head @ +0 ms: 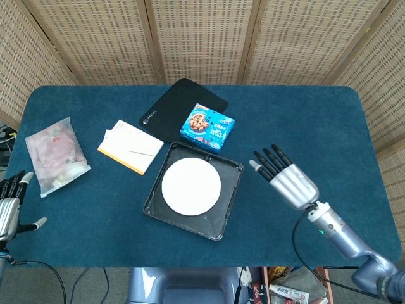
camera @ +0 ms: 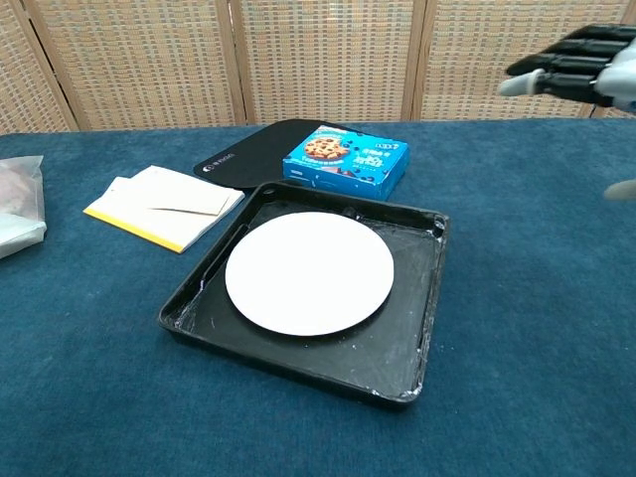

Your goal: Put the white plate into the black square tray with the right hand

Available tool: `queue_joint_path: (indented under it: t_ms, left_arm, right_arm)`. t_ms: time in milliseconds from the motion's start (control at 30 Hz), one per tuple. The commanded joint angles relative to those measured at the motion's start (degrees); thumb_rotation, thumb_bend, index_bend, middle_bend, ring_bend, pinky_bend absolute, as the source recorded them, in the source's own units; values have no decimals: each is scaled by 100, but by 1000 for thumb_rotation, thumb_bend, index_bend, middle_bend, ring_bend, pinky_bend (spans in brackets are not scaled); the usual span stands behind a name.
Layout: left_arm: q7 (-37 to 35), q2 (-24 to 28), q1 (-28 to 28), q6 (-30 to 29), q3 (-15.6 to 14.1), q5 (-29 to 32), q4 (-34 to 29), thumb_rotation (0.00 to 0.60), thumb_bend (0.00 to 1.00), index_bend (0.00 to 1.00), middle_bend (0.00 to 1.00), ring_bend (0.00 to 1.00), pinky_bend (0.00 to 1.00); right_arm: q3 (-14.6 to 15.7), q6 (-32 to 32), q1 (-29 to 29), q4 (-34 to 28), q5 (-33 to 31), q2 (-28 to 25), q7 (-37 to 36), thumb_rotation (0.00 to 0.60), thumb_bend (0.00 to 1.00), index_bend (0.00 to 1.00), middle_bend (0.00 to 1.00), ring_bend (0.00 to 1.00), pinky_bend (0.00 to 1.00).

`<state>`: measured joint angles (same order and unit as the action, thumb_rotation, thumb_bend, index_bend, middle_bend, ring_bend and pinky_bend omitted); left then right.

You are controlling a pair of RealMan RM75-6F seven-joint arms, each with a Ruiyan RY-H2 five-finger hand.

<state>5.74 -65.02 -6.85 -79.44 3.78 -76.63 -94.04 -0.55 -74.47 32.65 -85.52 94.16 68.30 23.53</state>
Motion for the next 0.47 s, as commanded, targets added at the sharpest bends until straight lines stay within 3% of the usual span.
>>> queue_joint_path:
  t_ms: [33, 233, 467]
  left_arm:
    - [-70, 16, 52, -103, -53, -150, -15, 600, 0, 0, 0, 0, 0]
    - [-141, 38, 120, -278, -113, -373, -43, 600, 0, 0, 0, 0, 0]
    - [-247, 61, 205, -485, -184, -632, -50, 600, 0, 0, 0, 0, 0]
  right_arm:
    - [46, -506, -622, -46, -508, -81, -460, 600, 0, 0, 0, 0, 0]
    - [42, -1094, -1262, -276, -861, -20, -758, 600, 0, 0, 0, 0, 0]
    - [142, -1649, -1828, -157, -789, 138, -1234, 600, 0, 0, 0, 0, 0]
